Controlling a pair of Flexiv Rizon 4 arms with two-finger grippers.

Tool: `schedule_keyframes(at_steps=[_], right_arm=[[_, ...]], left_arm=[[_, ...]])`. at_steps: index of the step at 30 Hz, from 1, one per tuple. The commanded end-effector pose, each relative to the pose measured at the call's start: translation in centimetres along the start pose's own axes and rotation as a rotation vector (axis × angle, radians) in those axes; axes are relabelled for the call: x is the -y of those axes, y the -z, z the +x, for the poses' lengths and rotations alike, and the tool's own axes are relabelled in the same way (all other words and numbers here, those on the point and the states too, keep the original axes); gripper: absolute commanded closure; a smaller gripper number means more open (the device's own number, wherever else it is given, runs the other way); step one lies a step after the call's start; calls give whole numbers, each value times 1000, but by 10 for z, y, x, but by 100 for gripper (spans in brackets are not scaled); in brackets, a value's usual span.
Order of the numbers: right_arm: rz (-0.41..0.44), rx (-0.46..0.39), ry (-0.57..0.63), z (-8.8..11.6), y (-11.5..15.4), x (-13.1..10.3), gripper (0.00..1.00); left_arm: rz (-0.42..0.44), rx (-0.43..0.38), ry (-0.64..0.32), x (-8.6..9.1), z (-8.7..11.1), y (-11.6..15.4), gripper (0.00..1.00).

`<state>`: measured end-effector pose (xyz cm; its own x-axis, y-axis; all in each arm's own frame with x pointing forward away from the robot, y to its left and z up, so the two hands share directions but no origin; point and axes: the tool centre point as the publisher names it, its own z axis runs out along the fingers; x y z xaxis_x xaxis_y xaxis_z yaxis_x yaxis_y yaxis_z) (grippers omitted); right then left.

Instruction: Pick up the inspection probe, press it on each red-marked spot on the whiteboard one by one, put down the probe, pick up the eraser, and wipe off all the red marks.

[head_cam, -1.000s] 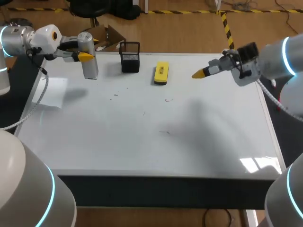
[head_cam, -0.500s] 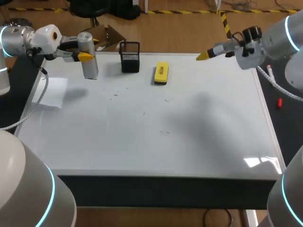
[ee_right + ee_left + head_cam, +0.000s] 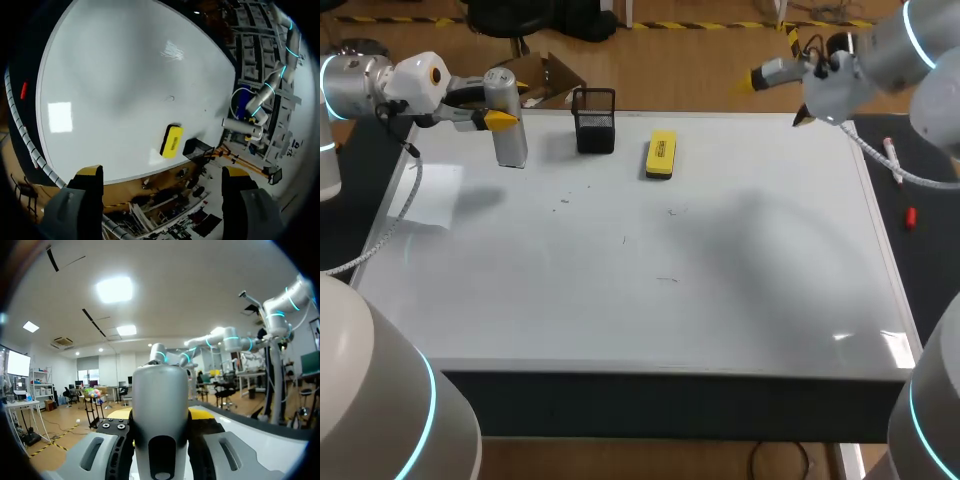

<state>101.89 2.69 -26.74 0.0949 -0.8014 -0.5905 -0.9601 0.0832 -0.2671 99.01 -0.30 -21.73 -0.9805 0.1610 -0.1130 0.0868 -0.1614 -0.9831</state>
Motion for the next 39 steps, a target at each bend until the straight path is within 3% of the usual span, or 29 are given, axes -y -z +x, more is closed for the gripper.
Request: schedule_keyframes(at_steps=[1, 5, 22, 28, 30, 31, 39], right_arm=[[-6, 45, -75, 2, -5, 6, 0], [37, 33, -79, 0, -7, 4, 0], [37, 33, -79, 0, -7, 4, 0], [59, 297, -301, -10, -2, 20, 0], [98, 332, -379, -14, 2, 27, 0], [80, 386, -420, -17, 4, 31, 0], [36, 439, -606, -29, 15, 59, 0]], left_arm=[[-5, 4, -1, 3, 2, -1, 100], [-5, 4, -1, 3, 2, -1, 100], [-5, 4, -1, 3, 2, -1, 100], [-5, 4, -1, 3, 2, -1, 100], [-5, 4, -1, 3, 2, -1, 100], [-5, 4, -1, 3, 2, -1, 100], [-5, 4, -1, 3, 2, -1, 100]])
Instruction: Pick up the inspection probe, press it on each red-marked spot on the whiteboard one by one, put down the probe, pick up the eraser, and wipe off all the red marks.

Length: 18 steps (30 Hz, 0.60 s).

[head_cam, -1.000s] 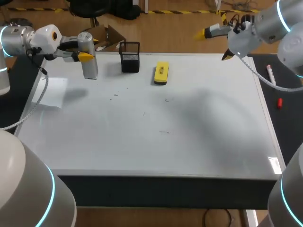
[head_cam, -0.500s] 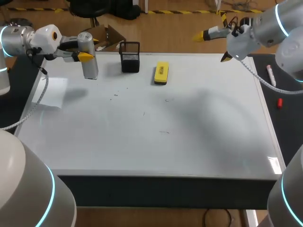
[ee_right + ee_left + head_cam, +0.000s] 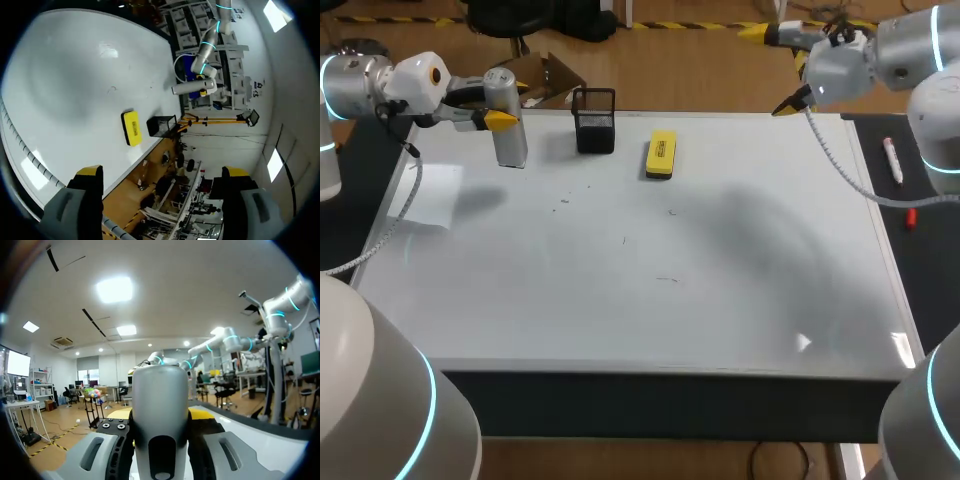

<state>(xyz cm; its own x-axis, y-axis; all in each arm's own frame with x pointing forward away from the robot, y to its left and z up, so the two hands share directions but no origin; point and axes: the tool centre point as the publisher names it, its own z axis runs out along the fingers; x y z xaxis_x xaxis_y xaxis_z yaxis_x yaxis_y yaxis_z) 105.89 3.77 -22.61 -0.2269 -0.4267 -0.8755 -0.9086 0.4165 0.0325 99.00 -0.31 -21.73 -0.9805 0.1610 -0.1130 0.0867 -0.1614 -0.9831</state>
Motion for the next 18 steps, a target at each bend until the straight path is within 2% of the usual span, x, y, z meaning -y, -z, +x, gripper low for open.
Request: schedule_keyframes(at_steps=[1, 2, 3, 5, 9, 18], right_arm=[[-48, 75, -192, -5, 0, 12, 0], [-42, 106, -214, -8, 1, 15, 0], [-46, 93, -223, -10, 3, 17, 0], [-105, 107, -267, -13, 4, 20, 0], [-157, 110, -307, -21, 9, 25, 0], [-243, 69, -344, -31, 14, 30, 0]], left_arm=[[-5, 4, -1, 3, 2, -1, 100], [-5, 4, -1, 3, 2, -1, 100], [-5, 4, -1, 3, 2, -1, 100], [-5, 4, -1, 3, 2, -1, 100], [-5, 4, -1, 3, 2, -1, 100], [-5, 4, -1, 3, 2, -1, 100]])
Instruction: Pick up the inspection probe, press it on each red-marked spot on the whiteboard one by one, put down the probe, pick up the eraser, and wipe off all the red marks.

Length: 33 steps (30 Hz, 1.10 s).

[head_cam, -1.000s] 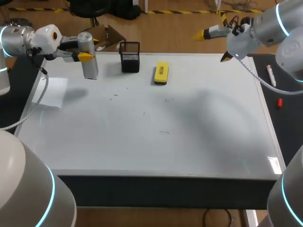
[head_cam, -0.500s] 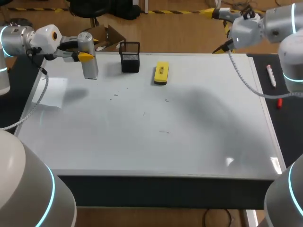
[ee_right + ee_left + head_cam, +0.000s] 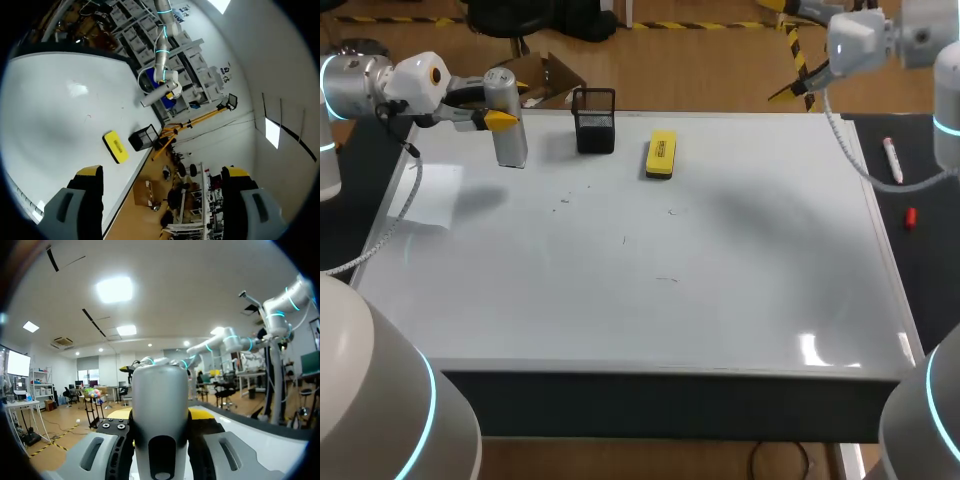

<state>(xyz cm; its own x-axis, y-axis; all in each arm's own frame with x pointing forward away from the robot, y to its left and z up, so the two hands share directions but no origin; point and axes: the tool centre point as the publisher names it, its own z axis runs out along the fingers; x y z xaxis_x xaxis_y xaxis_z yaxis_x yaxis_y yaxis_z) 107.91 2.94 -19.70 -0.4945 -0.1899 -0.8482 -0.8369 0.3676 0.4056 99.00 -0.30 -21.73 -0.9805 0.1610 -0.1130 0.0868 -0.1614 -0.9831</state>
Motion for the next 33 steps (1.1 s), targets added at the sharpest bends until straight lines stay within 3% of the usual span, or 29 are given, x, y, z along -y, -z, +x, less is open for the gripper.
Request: schedule_keyframes(at_steps=[1, 16, 24, 33], right_arm=[[-71, -67, -21, -8, 1, 8, 0], [-163, -68, -130, -4, 6, 11, 0], [-117, -123, -149, -1, 10, 16, 0], [-112, -120, -154, 0, 9, 17, 0]], left_arm=[[-5, 4, -1, 3, 2, -1, 100], [-5, 4, -1, 3, 2, -1, 100], [-5, 4, -1, 3, 2, -1, 100], [-5, 4, -1, 3, 2, -1, 100]])
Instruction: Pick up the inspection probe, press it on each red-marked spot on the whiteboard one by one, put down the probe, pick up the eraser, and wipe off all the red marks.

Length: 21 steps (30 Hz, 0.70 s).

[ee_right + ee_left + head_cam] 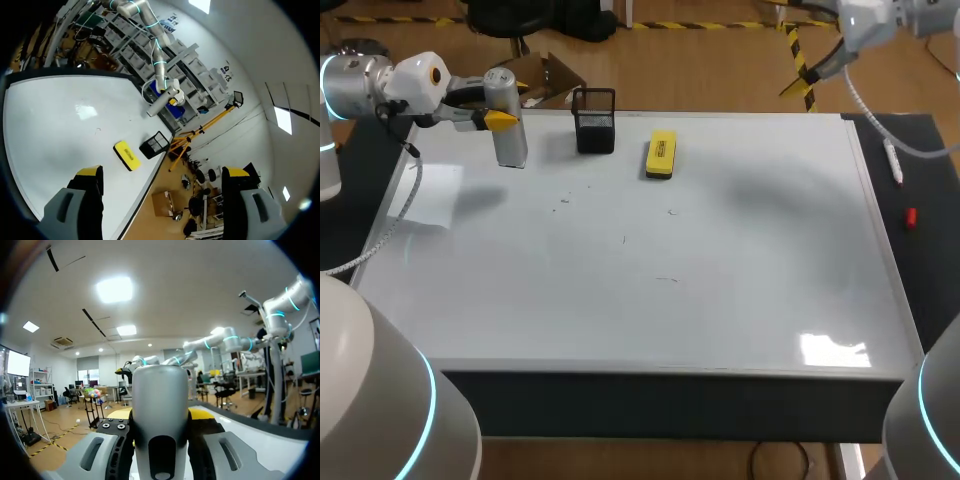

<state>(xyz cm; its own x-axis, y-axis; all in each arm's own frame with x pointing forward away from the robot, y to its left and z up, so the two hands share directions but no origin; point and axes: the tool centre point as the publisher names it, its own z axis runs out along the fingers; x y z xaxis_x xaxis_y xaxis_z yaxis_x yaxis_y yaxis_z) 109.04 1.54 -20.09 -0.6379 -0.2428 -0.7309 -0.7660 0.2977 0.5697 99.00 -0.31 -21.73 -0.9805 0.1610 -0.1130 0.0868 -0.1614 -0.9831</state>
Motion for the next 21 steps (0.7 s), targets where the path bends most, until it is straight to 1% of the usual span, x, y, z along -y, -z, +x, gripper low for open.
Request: schedule_keyframes(at_steps=[1, 10, 12, 16, 21], right_arm=[[1, -6, 1, -1, 1, 0, 0], [1, -6, 1, -1, 1, 0, 0], [1, -6, 1, -1, 1, 0, 0], [1, -6, 1, -1, 1, 0, 0], [1, -6, 1, -1, 1, 0, 0]], left_arm=[[-5, 4, -1, 3, 2, -1, 100], [-5, 4, -1, 3, 2, -1, 100], [-4, -7, 6, 1, 0, -3, 100], [-13, -38, 5, 2, -12, -7, 100], [-20, -91, -28, 11, -31, -20, 100]])
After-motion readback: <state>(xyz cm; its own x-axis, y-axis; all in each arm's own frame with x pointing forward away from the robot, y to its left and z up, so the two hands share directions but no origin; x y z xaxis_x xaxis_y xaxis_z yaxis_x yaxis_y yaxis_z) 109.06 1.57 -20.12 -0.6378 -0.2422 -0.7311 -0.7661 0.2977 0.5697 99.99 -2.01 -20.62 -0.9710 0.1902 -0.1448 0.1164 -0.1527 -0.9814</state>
